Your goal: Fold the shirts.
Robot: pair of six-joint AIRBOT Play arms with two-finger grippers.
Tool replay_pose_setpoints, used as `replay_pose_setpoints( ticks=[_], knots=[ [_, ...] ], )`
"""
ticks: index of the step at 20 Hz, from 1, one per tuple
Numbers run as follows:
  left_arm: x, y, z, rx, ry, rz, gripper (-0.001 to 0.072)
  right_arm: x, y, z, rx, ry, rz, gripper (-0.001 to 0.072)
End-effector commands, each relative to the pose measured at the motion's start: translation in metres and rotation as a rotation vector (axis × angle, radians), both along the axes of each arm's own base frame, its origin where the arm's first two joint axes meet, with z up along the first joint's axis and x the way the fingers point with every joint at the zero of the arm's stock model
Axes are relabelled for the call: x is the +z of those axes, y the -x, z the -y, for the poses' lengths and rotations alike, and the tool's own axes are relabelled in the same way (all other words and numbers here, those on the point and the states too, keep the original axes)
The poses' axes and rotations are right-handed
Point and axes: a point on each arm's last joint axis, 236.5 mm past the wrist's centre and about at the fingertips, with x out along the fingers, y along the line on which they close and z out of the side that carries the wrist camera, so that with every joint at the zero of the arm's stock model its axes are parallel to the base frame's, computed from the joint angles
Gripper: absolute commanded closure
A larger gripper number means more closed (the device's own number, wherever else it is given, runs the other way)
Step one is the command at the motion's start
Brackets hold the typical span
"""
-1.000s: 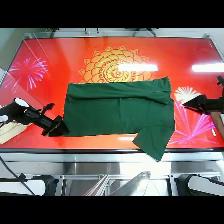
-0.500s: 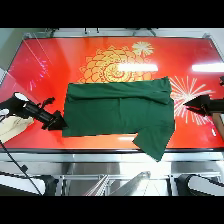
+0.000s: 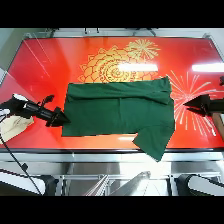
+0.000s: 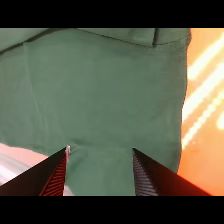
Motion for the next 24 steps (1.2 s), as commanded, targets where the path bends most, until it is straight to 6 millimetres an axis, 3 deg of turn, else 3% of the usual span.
replay_pose_setpoints(
  ticks=[1,3,5,8,11,13,17,20,24],
  knots=[
    [-0.016,-0.033,0.011,0.04,-0.062,0.126,0.0444,0.002,0.007,-0.005,0.017,-0.025,-0.022,0.0252],
    [-0.016,-0.021,0.007,-0.005,-0.066,0.104,0.0665,0.001,0.01,0.0,-0.003,-0.029,-0.049,0.0252],
    [-0.012,-0.011,0.002,-0.021,-0.047,0.071,0.0685,-0.016,0.026,0.016,-0.031,0.027,-0.151,0.0253],
    [-0.01,-0.01,-0.007,0.0,-0.033,0.065,0.0685,-0.053,0.071,0.035,-0.086,0.101,-0.371,0.0253],
    [-0.01,-0.011,-0.009,0.003,-0.032,0.07,0.0684,-0.089,0.096,0.016,-0.156,0.04,-0.474,0.0253],
    [-0.01,-0.011,-0.008,0.0,-0.032,0.07,0.0685,-0.109,0.109,-0.009,-0.197,-0.026,-0.514,0.0253],
    [-0.01,-0.013,-0.007,0.005,-0.033,0.076,0.0685,-0.131,0.138,-0.054,-0.139,-0.049,-0.592,0.0253],
    [-0.01,-0.013,-0.007,0.006,-0.033,0.076,0.0684,-0.136,0.131,-0.084,-0.093,-0.045,-0.567,0.0253],
    [-0.01,-0.012,-0.007,0.004,-0.031,0.073,0.0684,-0.131,0.09,-0.111,-0.133,-0.074,-0.436,0.0254]
  ],
)
